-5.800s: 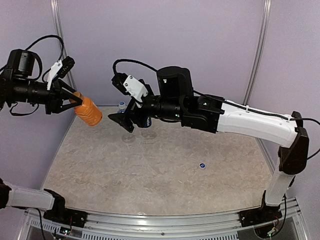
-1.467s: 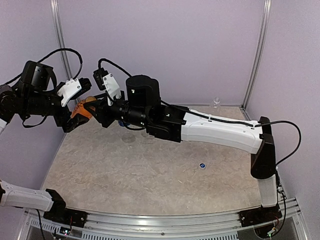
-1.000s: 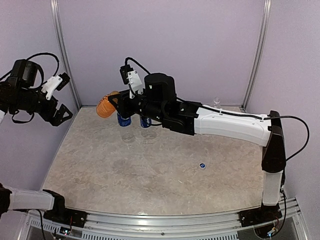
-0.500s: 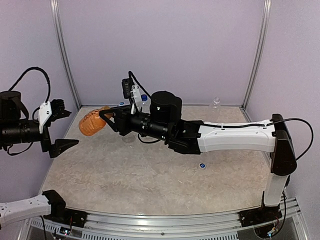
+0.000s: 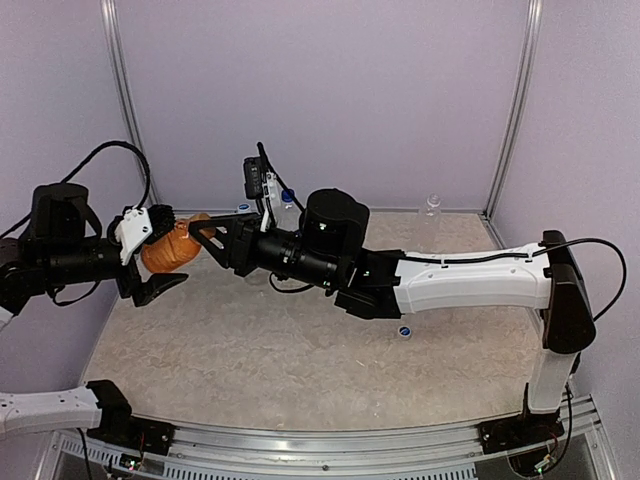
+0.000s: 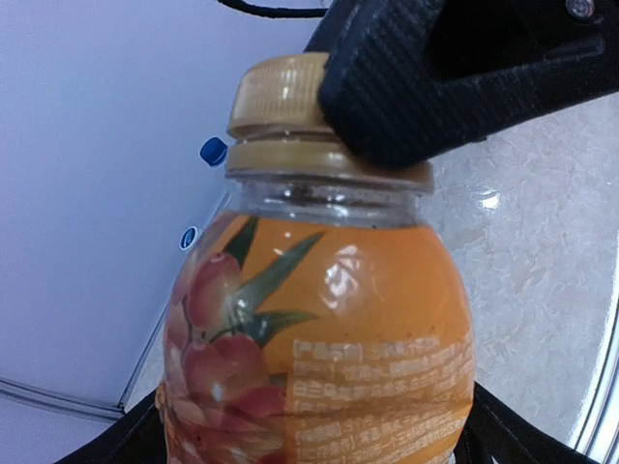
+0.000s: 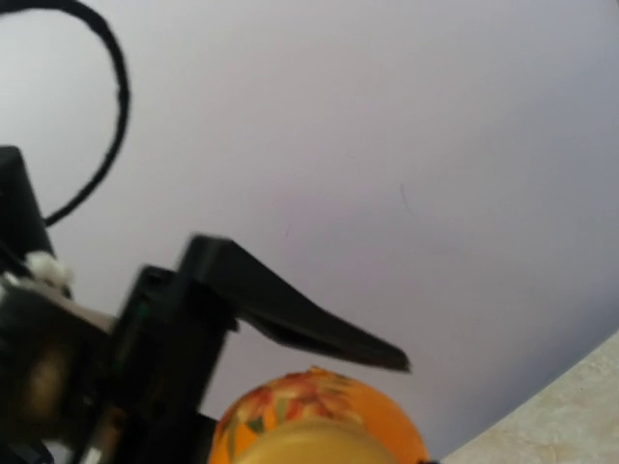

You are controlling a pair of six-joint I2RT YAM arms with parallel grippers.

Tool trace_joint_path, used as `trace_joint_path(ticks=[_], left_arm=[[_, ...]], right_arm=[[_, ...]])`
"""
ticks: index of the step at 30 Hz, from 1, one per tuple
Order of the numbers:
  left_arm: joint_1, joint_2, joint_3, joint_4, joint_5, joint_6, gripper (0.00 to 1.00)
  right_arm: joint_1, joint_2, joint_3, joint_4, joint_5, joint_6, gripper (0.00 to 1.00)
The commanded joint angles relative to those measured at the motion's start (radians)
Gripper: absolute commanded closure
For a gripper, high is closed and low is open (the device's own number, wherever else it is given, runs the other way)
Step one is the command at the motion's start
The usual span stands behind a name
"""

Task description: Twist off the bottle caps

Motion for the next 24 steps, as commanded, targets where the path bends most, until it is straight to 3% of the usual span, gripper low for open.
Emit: trace_joint_path(ticks=[1, 11, 13, 15, 17, 18, 20, 24], left_arm=[[-0.007, -0.007, -0.053, 0.041, -0.029, 0.045, 0.14], [-0.007, -0.025, -0.038, 0.058, -0.011, -0.008, 0.62], [-0.007, -0.034, -0.068, 0.059, -0.012, -0.024, 0.64], [-0.009, -0.043, -0.122, 0.069, -0.012, -0.022, 0.65], [-0.02, -0.068, -0.185, 0.095, -0.022, 0.015, 0.65], [-0.027, -0.086, -0.211, 0.106, -0.031, 0.04, 0.65], [-0.039, -0.112, -0.247, 0.116, -0.051, 0.086, 0.65], [-0.042, -0.123, -0.253, 0.134, -0.073, 0.147, 0.66]], right_arm=[[0.011, -0.026, 0.001, 0.024, 0.001, 0.001, 1.0], [0.005, -0.018, 0.011, -0.061, 0.036, -0.051, 0.98], [-0.002, -0.021, 0.016, -0.103, 0.017, -0.074, 0.69], [-0.013, -0.031, 0.021, -0.151, -0.014, -0.088, 0.51], [-0.028, -0.047, 0.021, -0.208, -0.063, -0.091, 0.18], [-0.037, -0.056, 0.023, -0.247, -0.089, -0.091, 0.06], [-0.059, -0.073, 0.028, -0.33, -0.121, -0.081, 0.01], [-0.081, -0.084, 0.023, -0.445, -0.169, -0.045, 0.01]])
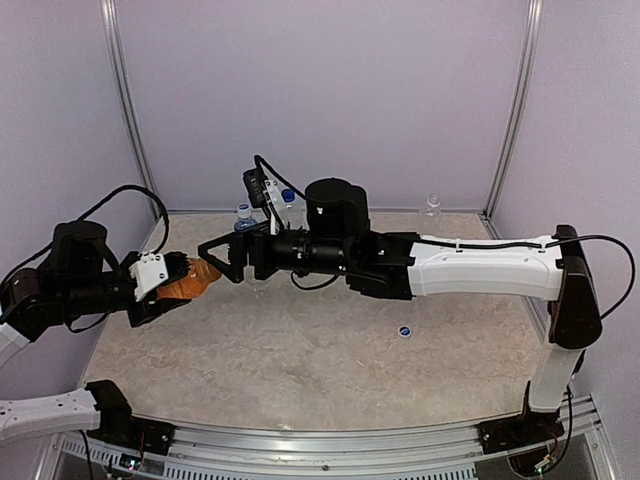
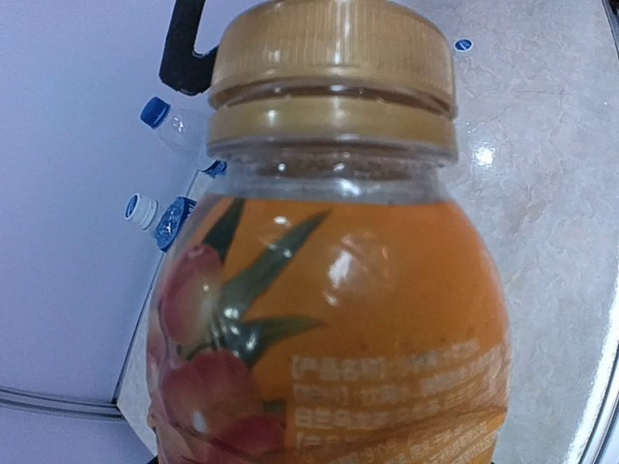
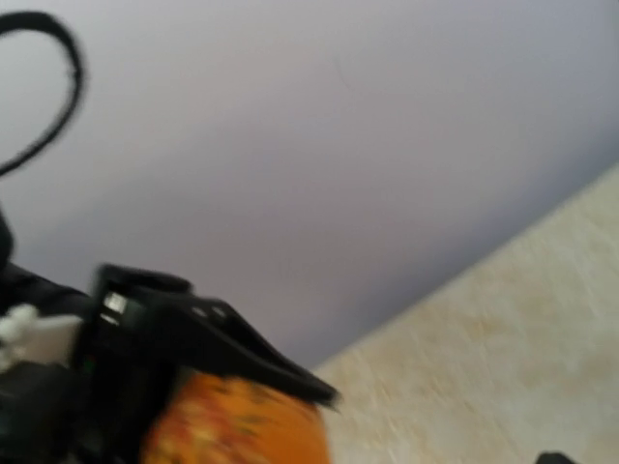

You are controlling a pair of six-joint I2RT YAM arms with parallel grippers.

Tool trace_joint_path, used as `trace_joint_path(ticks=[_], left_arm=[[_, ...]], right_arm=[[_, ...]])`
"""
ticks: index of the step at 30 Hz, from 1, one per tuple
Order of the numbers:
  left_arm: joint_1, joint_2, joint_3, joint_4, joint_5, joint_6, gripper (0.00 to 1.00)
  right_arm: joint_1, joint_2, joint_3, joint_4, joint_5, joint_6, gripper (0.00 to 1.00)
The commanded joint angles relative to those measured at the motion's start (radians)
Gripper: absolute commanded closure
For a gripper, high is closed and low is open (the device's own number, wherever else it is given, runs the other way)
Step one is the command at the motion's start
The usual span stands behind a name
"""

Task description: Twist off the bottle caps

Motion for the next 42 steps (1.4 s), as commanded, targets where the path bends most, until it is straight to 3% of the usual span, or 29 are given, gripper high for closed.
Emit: trace_joint_path(ticks=[1, 15, 19, 29, 32, 38, 39, 42], left_arm=[[-0.008, -0.012, 0.005, 0.062, -0.043, 0.085, 0.66], [-0.01, 0.046, 0.002, 0.088, -0.098, 0.16, 0.66], [-0.01, 0.056, 0.007, 0.092, -0.105, 0.158, 0.66], [-0.01, 0.068, 0.017, 0.087, -0.086, 0.146, 0.67], [-0.01, 0.073, 0.016, 0.091, -0.08, 0.149, 0.67], [-0.01, 0.084, 0.013, 0.104, -0.092, 0.152, 0.68], [-0.009, 0.085, 0.014, 0.113, -0.096, 0.152, 0.69], [-0.008, 0.099, 0.021, 0.129, -0.105, 0.154, 0.7]], right_arm=[[-0.025, -0.046, 0.014, -0.181, -0.084, 0.024, 0.02], [-0.028, 0.008, 0.056, -0.161, -0.221, 0.054, 0.21], [-0.037, 0.023, 0.083, -0.192, -0.224, 0.051, 0.36], [-0.065, 0.07, 0.13, -0.265, -0.2, 0.054, 0.29], [-0.07, 0.069, 0.103, -0.232, -0.229, 0.065, 0.4], [-0.082, 0.064, 0.097, -0.213, -0.28, 0.066, 0.76], [-0.086, 0.067, 0.101, -0.213, -0.298, 0.068, 0.77], [-0.088, 0.083, 0.119, -0.229, -0.333, 0.068, 0.65]])
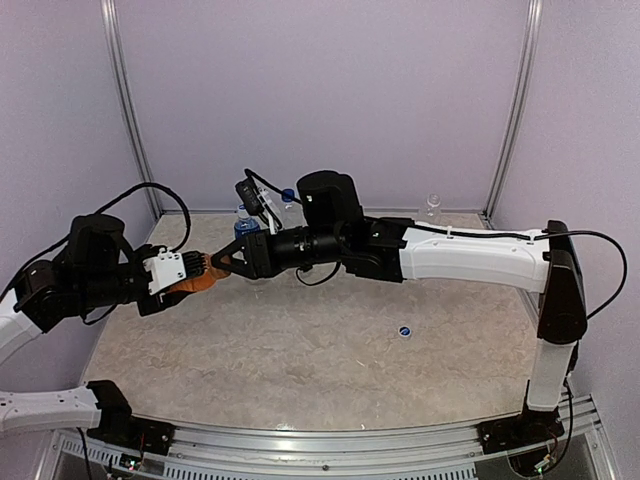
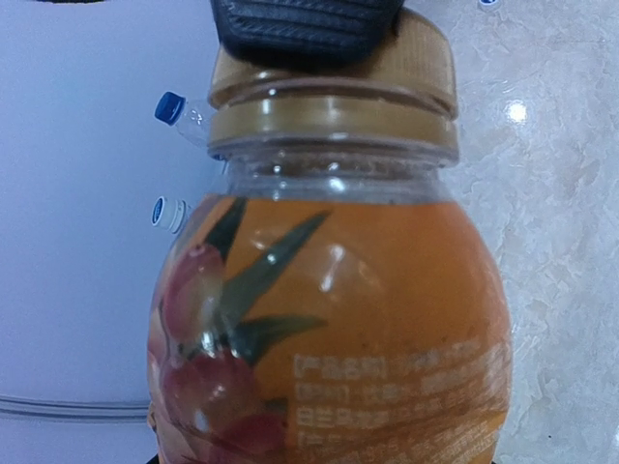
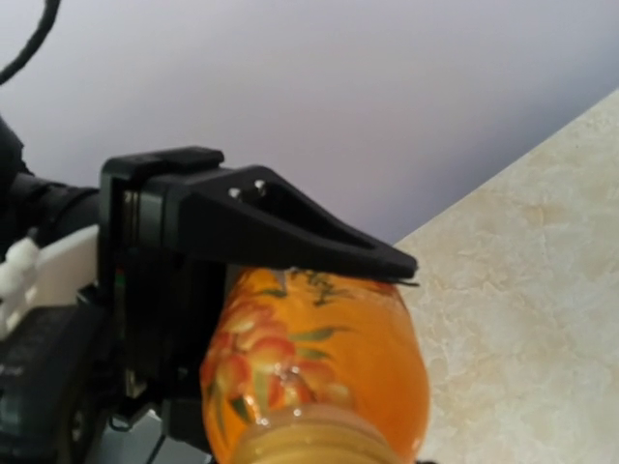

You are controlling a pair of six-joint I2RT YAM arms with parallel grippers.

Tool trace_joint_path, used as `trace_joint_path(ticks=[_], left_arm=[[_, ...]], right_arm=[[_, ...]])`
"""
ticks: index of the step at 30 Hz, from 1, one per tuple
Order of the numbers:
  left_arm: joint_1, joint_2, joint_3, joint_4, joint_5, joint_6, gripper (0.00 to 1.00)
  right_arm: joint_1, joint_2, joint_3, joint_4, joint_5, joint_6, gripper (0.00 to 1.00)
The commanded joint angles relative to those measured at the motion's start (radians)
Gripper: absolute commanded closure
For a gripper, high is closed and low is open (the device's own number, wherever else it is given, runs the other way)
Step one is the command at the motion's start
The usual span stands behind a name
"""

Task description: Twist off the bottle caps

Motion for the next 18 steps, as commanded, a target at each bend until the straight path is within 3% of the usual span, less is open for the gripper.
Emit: trace_joint_path(ticks=[1, 4, 9, 13, 18], left_arm=[[-0.004, 0.015, 0.027, 0.051, -0.006, 0.001, 0.7], [-0.003, 0.018, 0.03, 0.054, -0.009, 0.01, 0.7], [0.004, 0.024, 0.034, 0.058, -0.015, 0.01, 0.7], [0.006, 0.036, 0.042, 0.067, -0.013, 0.012, 0.7], [0.006, 0.035, 0.045, 0.062, -0.009, 0.021, 0.71]], right_arm=[[-0.011, 0.031, 0.018, -0.02, -0.067, 0.0, 0.63], [-0.013, 0.027, -0.005, -0.011, -0.07, 0.007, 0.59], [-0.023, 0.018, -0.01, 0.007, -0.093, 0.005, 0.75], [-0.028, 0.044, 0.033, -0.037, -0.13, -0.007, 0.56], [-0.028, 0.022, -0.006, -0.012, -0.1, 0.004, 0.55]])
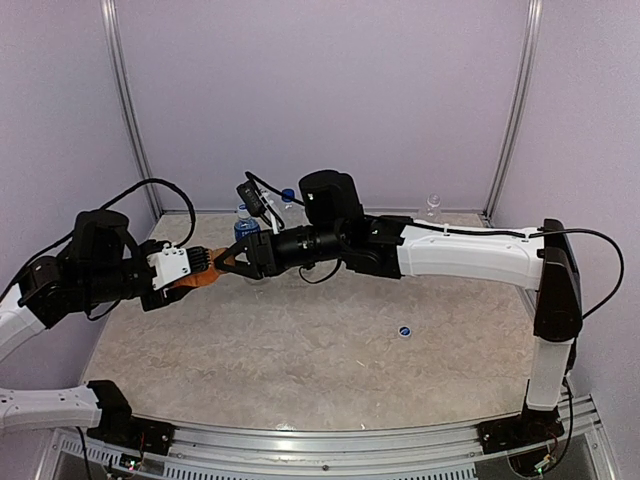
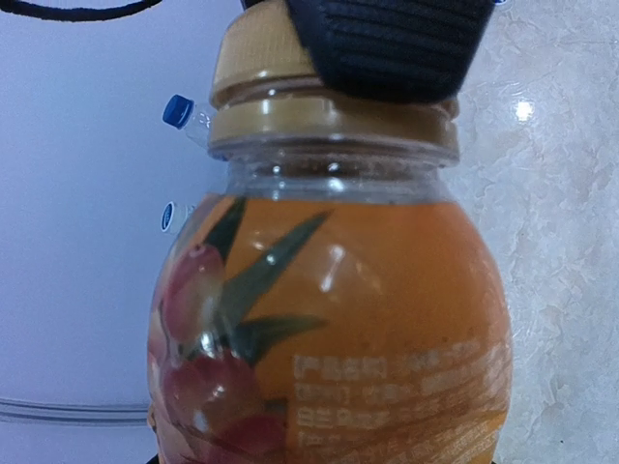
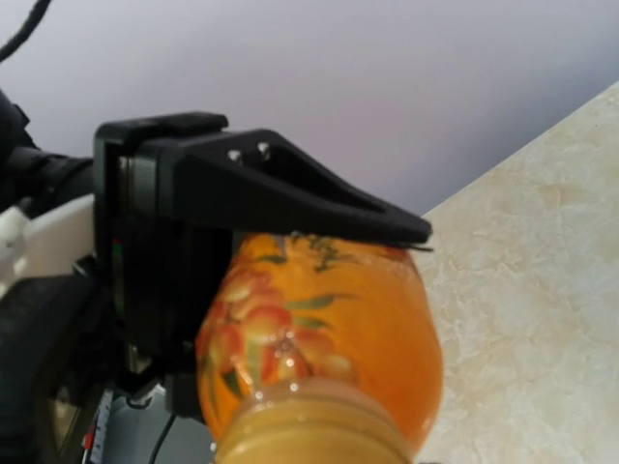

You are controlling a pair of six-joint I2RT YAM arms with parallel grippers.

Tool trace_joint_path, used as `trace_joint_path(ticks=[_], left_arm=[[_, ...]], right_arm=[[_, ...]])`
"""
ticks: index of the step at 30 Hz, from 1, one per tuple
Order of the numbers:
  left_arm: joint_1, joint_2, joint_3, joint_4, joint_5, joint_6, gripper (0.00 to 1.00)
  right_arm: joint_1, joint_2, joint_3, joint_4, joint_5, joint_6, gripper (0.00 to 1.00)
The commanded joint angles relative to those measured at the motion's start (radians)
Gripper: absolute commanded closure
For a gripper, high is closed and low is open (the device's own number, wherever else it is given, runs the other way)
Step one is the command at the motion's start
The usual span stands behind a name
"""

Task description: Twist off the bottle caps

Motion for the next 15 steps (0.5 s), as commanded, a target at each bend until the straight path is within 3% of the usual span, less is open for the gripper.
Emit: trace_joint_path(ticks=[1, 4, 6, 7, 12, 15], left_arm=[[0.005, -0.006, 0.03, 0.03, 0.001, 0.006, 0.71], [0.006, -0.007, 0.029, 0.029, 0.009, 0.006, 0.71], [0.006, -0.006, 0.029, 0.028, 0.016, 0.008, 0.71], [0.006, -0.006, 0.029, 0.027, 0.018, 0.007, 0.71], [0.009, 0.0, 0.073, -0.079, 0.13, -0.051, 0.72], [0.015, 0.004, 0.135, -0.234, 0.284, -0.132, 0.72]], right_arm=[[-0.004, -0.003, -0.017, -0.003, -0.009, 0.005, 0.55], [-0.004, -0.012, -0.017, -0.005, 0.004, -0.006, 0.69], [-0.006, -0.012, -0.008, -0.017, 0.015, -0.019, 0.93], [-0.006, -0.013, -0.005, -0.021, 0.02, -0.029, 1.0], [0.001, -0.022, 0.002, -0.045, 0.042, -0.141, 1.0], [0.028, -0.067, -0.019, -0.071, 0.069, -0.343, 1.0]])
